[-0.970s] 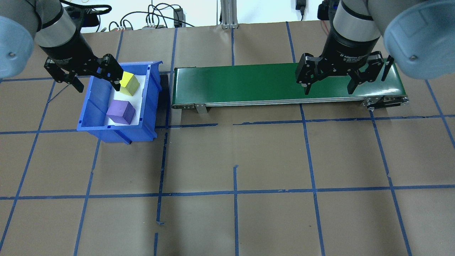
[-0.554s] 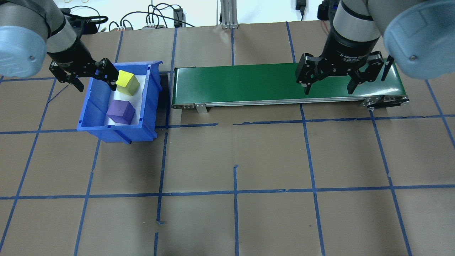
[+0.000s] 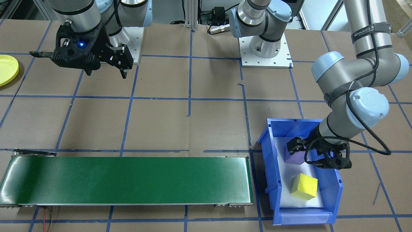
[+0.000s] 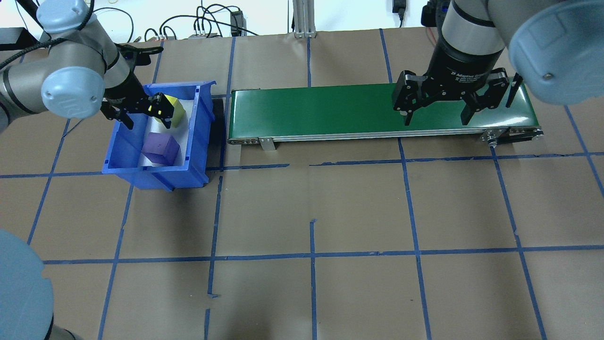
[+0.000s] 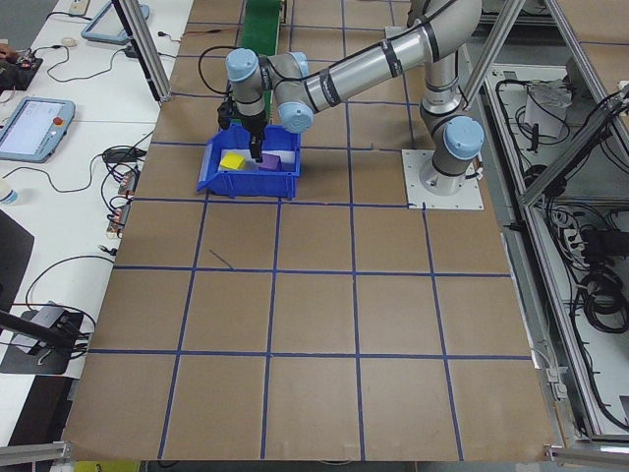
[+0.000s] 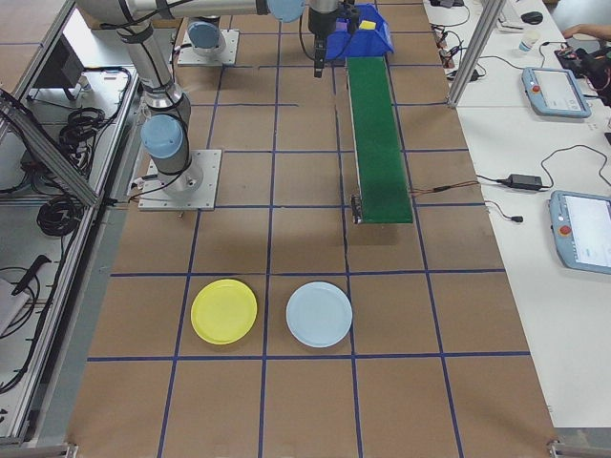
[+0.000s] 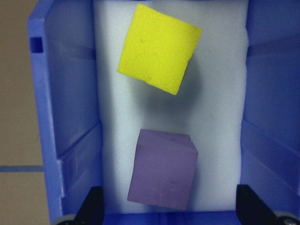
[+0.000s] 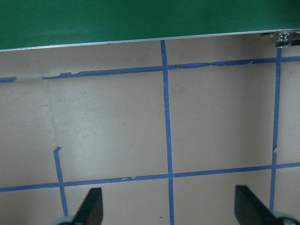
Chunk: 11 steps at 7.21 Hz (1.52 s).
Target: Move block left to right into plate
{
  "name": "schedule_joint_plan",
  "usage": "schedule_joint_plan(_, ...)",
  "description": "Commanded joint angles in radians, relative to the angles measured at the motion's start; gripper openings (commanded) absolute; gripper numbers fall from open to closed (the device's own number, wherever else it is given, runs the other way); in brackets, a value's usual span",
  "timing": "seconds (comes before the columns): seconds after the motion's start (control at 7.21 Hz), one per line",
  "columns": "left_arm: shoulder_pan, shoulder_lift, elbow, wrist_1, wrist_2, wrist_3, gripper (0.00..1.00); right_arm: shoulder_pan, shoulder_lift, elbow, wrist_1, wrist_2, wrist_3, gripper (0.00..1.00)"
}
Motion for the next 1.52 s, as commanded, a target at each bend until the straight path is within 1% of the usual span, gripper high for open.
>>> schedule_joint_plan(0.0, 0.000, -0.009, -0.032, 0.033, 0.002, 0.052, 1.00, 0.000, 0.001, 0.000, 0.000, 0.000, 0.000, 1.00)
schedule_joint_plan(0.28, 0.000, -0.018, -0.035, 0.033, 0.001, 0.065, 1.00, 0.000, 0.001, 0.000, 0.000, 0.000, 0.000, 1.00)
schedule_joint_plan(0.55, 0.000, -0.023, -0.067, 0.034, 0.001, 0.063, 1.00, 0.000, 0.001, 0.000, 0.000, 0.000, 0.000, 1.00)
schedule_joint_plan(0.69, 0.000, -0.034, -0.078, 0.054, -0.001, 0.065, 1.00, 0.000, 0.001, 0.000, 0.000, 0.000, 0.000, 1.00)
schedule_joint_plan(0.83, 0.000, -0.040, -0.087, 0.066, 0.001, 0.068, 0.86, 0.000, 0.001, 0.000, 0.000, 0.000, 0.000, 1.00)
schedule_joint_plan(0.97, 0.000, -0.038, -0.089, 0.069, 0.002, 0.095, 0.62, 0.000, 0.001, 0.000, 0.000, 0.000, 0.000, 1.00)
schedule_joint_plan(1.11, 0.000, -0.038, -0.084, 0.077, 0.010, 0.112, 0.32, 0.000, 0.001, 0.000, 0.000, 0.000, 0.000, 1.00)
schedule_joint_plan(1.25, 0.000, -0.034, -0.069, 0.082, 0.010, 0.114, 0.28, 0.000, 0.001, 0.000, 0.000, 0.000, 0.000, 1.00)
schedule_joint_plan(1.39, -0.006, 0.004, -0.064, 0.097, 0.008, 0.106, 0.28, -0.001, 0.001, 0.000, 0.000, 0.000, 0.000, 1.00)
